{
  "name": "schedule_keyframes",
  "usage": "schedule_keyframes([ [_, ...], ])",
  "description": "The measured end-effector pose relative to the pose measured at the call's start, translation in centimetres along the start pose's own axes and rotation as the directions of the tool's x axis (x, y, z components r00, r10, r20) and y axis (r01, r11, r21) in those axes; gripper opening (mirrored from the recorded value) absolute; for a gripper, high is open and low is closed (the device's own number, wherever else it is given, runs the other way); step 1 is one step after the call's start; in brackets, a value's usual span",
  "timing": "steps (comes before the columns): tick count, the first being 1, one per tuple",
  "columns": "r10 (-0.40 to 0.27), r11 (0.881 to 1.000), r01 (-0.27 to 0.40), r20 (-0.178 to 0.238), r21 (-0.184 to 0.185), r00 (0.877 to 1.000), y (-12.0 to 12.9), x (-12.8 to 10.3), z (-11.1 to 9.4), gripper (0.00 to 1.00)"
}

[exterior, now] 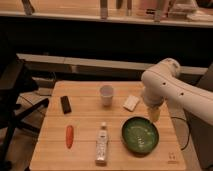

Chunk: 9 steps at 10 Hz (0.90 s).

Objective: Drag the pepper across the table

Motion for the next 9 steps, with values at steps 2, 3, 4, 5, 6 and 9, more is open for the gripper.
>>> schedule_keyframes([
  [2, -0.029, 1.000, 0.029, 0.002, 0.003, 1.000, -0.2, -1.3, 0.0, 0.80],
  [3, -0.075, 0.997, 0.075, 0.004, 0.008, 0.997, -0.6, -3.3, -0.1, 0.80],
  [4, -0.116, 0.993, 0.116, 0.003, 0.010, 0.993, -0.7, -4.0, -0.1, 0.80],
  [5, -0.155, 0.988, 0.155, 0.001, 0.013, 0.988, -0.7, -4.6, -0.2, 0.80],
  [6, -0.179, 0.984, 0.179, 0.000, 0.015, 0.984, -0.8, -5.5, -0.3, 0.80],
  [9, -0.254, 0.967, 0.254, 0.002, 0.027, 0.967, -1.7, -9.4, -0.4, 0.80],
])
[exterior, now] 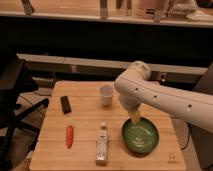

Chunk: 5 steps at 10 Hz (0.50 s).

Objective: Drag the pepper across the table

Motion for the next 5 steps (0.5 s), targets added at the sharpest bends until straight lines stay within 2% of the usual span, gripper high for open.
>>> schedule_keyframes([
  [2, -0.064, 0.998, 0.064, -0.003, 0.005, 0.998, -0.5, -1.0, 0.0, 0.80],
  [5, -0.125, 0.992, 0.125, 0.006, 0.018, 0.992, -1.4, -2.3, 0.0, 0.80],
])
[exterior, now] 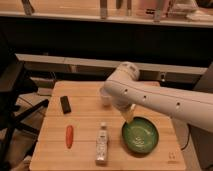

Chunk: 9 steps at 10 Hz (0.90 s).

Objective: Drag the pepper across the table

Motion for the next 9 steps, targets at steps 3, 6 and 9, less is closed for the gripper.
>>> schedule_keyframes([
  [3, -0.092, 0.996, 0.092, 0.017, 0.016, 0.996, -1.5, -1.9, -0.1, 0.80],
  [6, -0.144, 0.989, 0.144, 0.026, 0.024, 0.989, -2.4, -2.8, -0.1, 0.80],
  [9, -0.204, 0.979, 0.202, 0.041, 0.034, 0.978, -4.2, -4.6, -0.1, 0.80],
])
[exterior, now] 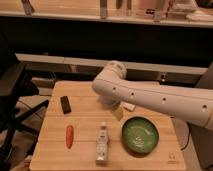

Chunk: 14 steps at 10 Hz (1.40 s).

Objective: Drag the pepper across the table

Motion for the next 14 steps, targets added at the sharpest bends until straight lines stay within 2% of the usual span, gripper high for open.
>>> schedule_keyframes([
  [1, -0.023, 1.000, 0.023, 0.005, 0.004, 1.000, -0.8, -0.5, 0.0, 0.80],
  [4, -0.050, 0.999, 0.050, 0.012, 0.004, 0.999, -1.3, -0.8, 0.1, 0.80],
  [7, -0.083, 0.997, 0.082, 0.027, 0.012, 0.996, -3.1, -2.7, 0.2, 0.80],
  [12, -0.139, 0.990, 0.138, 0.044, 0.021, 0.989, -4.4, -4.3, 0.2, 0.80],
  [14, -0.167, 0.986, 0.165, 0.058, 0.027, 0.984, -5.6, -5.9, 0.3, 0.80],
])
